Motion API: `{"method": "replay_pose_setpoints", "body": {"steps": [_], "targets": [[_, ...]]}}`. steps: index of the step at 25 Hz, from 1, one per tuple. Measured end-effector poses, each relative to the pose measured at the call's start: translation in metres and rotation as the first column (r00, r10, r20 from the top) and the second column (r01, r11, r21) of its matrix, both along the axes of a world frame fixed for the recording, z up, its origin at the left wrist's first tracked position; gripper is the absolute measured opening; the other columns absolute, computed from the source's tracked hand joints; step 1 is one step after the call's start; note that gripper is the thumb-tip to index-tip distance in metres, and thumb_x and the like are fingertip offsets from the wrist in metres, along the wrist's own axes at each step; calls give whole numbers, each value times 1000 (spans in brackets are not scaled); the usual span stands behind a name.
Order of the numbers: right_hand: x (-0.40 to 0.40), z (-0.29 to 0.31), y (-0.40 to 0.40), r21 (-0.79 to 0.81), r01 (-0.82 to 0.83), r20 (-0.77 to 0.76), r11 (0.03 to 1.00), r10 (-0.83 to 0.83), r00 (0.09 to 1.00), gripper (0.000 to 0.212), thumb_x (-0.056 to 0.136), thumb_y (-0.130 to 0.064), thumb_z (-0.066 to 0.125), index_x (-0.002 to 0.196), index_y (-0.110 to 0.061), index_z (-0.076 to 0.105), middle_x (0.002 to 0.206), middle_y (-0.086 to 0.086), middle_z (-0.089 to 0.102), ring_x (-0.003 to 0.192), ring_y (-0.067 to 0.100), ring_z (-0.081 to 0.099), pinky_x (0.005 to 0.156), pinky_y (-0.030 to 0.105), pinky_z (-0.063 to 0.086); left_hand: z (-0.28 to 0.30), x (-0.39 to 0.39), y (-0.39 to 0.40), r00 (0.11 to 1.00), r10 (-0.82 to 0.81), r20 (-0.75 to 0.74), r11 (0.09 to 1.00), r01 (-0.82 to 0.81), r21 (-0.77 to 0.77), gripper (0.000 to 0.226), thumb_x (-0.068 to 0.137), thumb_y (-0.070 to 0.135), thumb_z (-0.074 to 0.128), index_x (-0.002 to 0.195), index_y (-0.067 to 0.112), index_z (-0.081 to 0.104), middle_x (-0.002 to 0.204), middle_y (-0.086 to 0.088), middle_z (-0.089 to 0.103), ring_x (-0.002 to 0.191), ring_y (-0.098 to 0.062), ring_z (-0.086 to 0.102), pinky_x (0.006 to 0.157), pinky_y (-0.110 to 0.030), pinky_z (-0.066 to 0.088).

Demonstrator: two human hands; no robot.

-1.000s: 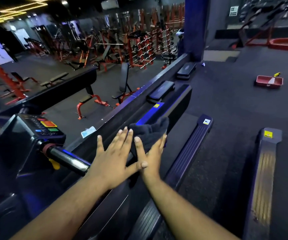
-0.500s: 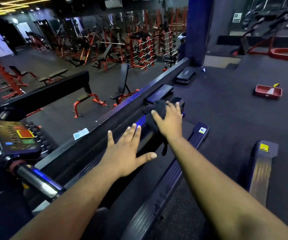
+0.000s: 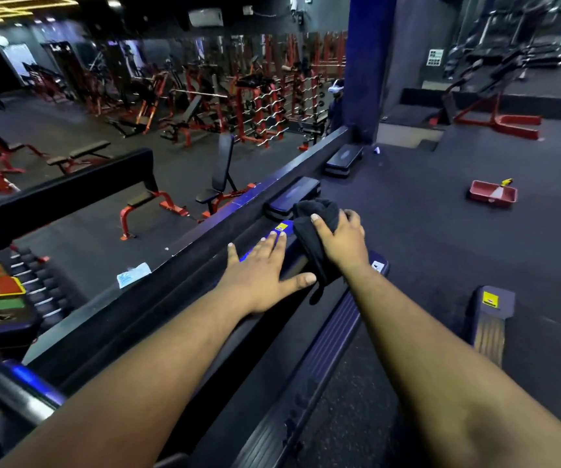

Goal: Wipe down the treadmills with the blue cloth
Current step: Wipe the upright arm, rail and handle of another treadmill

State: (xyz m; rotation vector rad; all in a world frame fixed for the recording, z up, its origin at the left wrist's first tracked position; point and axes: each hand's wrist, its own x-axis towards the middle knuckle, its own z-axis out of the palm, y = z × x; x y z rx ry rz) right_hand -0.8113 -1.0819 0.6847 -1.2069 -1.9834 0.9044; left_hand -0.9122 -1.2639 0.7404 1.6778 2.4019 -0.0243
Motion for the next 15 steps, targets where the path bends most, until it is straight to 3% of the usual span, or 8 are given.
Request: {"method": "replay_pose_setpoints", "body": {"steps": [2, 5, 6, 9, 12, 13, 15], "targets": [[8, 14, -2, -12, 1, -8, 1000, -1, 1000, 59, 87, -65, 58, 129, -24, 54, 133, 10, 45, 126, 31, 45, 104, 39, 40, 2, -5, 19, 999, -29, 40, 999, 28, 16, 112, 71, 92, 12, 157, 24, -12, 166, 4, -11, 153, -12, -5, 117, -66, -5], [27, 27, -4, -14, -66, -153, 998, 63, 986, 46, 77, -52, 78, 108, -24, 58, 115, 6, 52, 101, 7, 54, 87, 28, 44, 10, -7, 54, 984, -25, 179, 998, 14, 62, 111, 74, 91, 16, 158, 23, -8, 167, 2, 0, 153, -15, 4, 118, -64, -3], [34, 29, -2, -21, -81, -226, 997, 74, 971, 45, 74, -51, 81, 104, -27, 57, 116, 4, 54, 101, 4, 55, 87, 28, 46, 14, -5, 67, 971, -42, 237, 996, 20, 91, 109, 76, 89, 20, 158, 23, -7, 167, 1, 6, 153, -17, 9, 119, -62, -3], [66, 36, 16, -170, -119, -499, 978, 19, 867, 51, 67, -56, 85, 103, -33, 56, 121, 3, 63, 107, 16, 66, 92, 41, 56, 22, 14, 113, 925, -172, 338, 972, 103, 213, 107, 81, 81, 43, 159, 22, -1, 162, 0, 28, 150, -21, 23, 122, -53, 0], [94, 42, 46, -254, -178, -605, 951, -12, 796, 61, 68, -61, 79, 110, -27, 52, 117, 1, 64, 101, 10, 66, 85, 35, 55, 24, 31, 157, 892, -253, 375, 922, 106, 372, 87, 77, 67, 68, 146, 24, 38, 143, 2, 55, 134, -24, 48, 115, -46, 32], [105, 43, 61, -245, -159, -594, 956, -19, 804, 65, 66, -65, 78, 112, -27, 51, 118, 0, 63, 103, 10, 65, 86, 34, 54, 23, 36, 175, 879, -270, 392, 912, 104, 396, 74, 75, 64, 72, 134, 26, 49, 133, 3, 62, 123, -23, 57, 105, -43, 43], [128, 42, 97, -217, -89, -527, 972, -40, 849, 72, 67, -66, 79, 120, -26, 50, 122, -1, 61, 108, 11, 63, 87, 31, 54, 21, 48, 215, 853, -308, 422, 904, 124, 409, 56, 75, 60, 73, 117, 28, 55, 119, 4, 67, 108, -19, 63, 91, -40, 52]]}}
